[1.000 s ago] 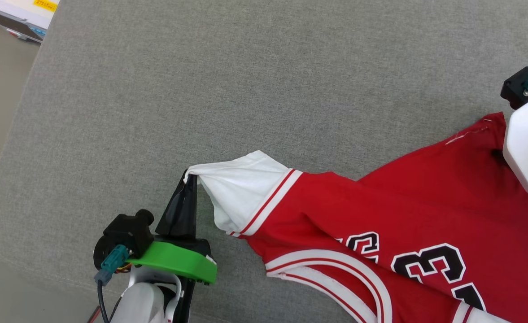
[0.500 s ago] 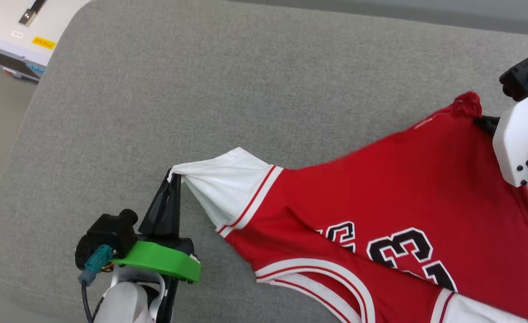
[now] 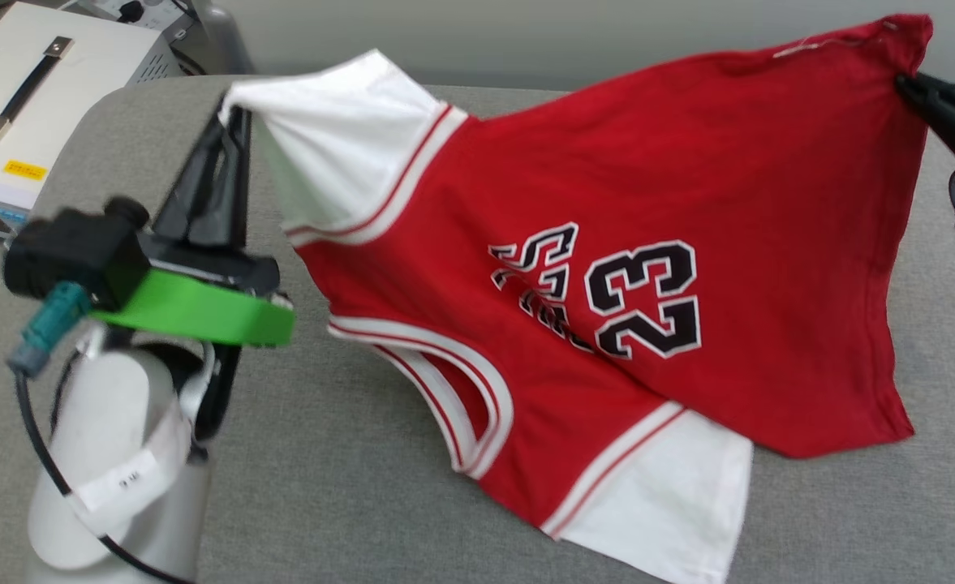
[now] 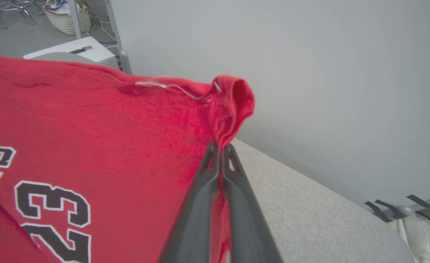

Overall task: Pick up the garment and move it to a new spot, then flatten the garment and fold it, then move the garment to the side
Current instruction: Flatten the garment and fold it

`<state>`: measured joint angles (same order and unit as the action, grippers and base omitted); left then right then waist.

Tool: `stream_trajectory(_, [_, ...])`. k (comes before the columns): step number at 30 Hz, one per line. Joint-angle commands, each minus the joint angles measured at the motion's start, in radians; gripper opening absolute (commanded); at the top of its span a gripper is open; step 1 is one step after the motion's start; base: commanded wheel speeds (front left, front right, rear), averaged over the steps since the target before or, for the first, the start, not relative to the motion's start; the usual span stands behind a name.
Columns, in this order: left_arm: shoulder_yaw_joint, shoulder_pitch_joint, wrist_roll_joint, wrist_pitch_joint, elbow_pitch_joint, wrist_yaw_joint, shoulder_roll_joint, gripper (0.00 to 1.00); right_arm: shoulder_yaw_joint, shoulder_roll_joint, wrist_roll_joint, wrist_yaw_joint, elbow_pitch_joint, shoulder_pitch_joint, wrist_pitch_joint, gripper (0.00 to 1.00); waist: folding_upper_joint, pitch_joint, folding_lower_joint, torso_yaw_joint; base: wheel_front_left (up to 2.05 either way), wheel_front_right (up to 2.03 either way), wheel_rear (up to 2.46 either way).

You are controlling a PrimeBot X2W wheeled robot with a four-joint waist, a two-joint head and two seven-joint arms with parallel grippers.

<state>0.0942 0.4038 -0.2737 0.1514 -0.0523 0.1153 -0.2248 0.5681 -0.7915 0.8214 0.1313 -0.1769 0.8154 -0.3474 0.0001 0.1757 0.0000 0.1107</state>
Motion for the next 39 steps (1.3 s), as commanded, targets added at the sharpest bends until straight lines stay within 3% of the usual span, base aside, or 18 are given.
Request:
stream_trajectory(1, [0.0,0.059,-0.001,-0.01,-0.01,0.004,-0.017,0.0,-0.02,0.008,-0.007,-0.001,0.013,0.016,0.005,0.0,-0.0001,0.007,0.0,-0.021,0.0,0.0,0.0])
stream_trajectory(13, [0.08,0.646,-0.033,-0.083,0.088,0.014,-0.086,0.0,-0.207,0.099,-0.129,-0.001,0.048,0.269,-0.009,0.0,-0.0001,0.201,0.0,-0.061,0.0,0.0,0.0])
stream_trajectory(21, [0.137,1.057,-0.027,-0.068,0.271,0.015,-0.103,0.0,-0.26,0.171,-0.245,-0.001,-0.075,0.556,0.022,0.0,-0.0001,0.363,0.0,-0.076,0.0,0.0,0.0])
stream_trajectory(26, [0.152,1.265,-0.021,-0.017,0.427,0.015,-0.098,0.0,-0.261,0.212,-0.329,-0.001,-0.2,0.756,0.099,0.0,-0.0001,0.432,0.0,-0.08,0.0,0.0,0.0])
stream_trajectory(32, [0.182,1.425,-0.026,0.056,0.596,0.015,-0.103,0.0,-0.218,0.26,-0.381,-0.001,-0.365,0.931,0.205,0.0,-0.0001,0.473,0.0,-0.079,0.0,0.0,0.0])
stream_trajectory(39, [0.236,1.388,-0.054,0.099,0.673,0.015,-0.126,0.0,-0.13,0.28,-0.347,-0.001,-0.473,0.909,0.281,0.0,-0.0001,0.476,0.0,-0.081,0.0,0.0,0.0])
